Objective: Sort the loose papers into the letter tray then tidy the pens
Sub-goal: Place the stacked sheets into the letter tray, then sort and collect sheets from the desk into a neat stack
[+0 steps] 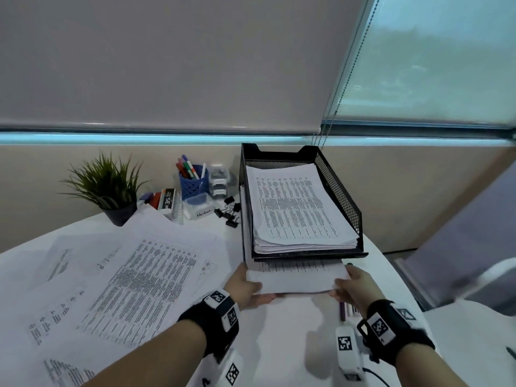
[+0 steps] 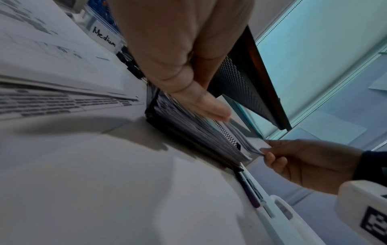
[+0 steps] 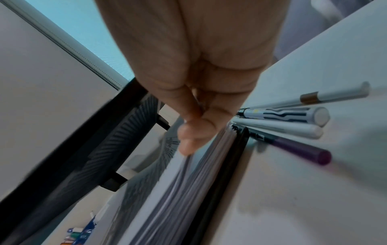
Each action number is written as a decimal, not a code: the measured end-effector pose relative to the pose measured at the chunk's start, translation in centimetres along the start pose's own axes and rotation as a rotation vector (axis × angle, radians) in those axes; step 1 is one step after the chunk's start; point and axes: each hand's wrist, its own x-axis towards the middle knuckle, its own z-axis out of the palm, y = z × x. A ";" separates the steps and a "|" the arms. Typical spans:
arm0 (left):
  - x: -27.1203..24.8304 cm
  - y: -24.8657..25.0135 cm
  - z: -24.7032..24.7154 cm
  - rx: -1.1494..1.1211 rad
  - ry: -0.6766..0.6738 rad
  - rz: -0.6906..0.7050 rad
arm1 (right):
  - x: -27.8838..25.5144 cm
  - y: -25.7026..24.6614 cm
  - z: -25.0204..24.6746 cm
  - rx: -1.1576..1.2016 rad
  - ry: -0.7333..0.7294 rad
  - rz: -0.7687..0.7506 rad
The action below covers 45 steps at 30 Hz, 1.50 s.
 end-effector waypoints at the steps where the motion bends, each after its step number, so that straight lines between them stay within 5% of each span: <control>1: 0.6 -0.1 0.2 0.028 0.059 0.021 | 0.5 -0.1 0.1 0.023 0.025 -0.008; 12: 2.9 -1.4 -0.5 0.757 0.457 0.229 | 3.0 2.7 0.7 -0.133 0.285 0.060; 17: 2.4 -1.4 -2.1 0.908 0.398 0.208 | 1.0 2.1 0.9 -0.262 0.397 -0.065; 21: 1.1 -2.0 -4.4 0.774 0.428 0.289 | -1.8 2.1 4.0 -0.244 0.179 -0.183; 26: -0.7 -2.3 -10.3 0.867 0.551 0.328 | -4.9 1.9 9.9 -0.209 -0.125 -0.243; 33: -3.3 -0.2 -19.4 1.012 0.709 0.121 | -7.4 2.0 17.3 -0.251 -0.379 -0.064; 38: -4.5 0.8 -25.7 1.067 0.838 -0.092 | -8.3 2.4 20.7 -0.152 -0.306 0.073; 45: -5.4 1.3 -29.0 1.125 0.740 -0.206 | -9.2 2.2 24.1 -0.046 -0.175 0.157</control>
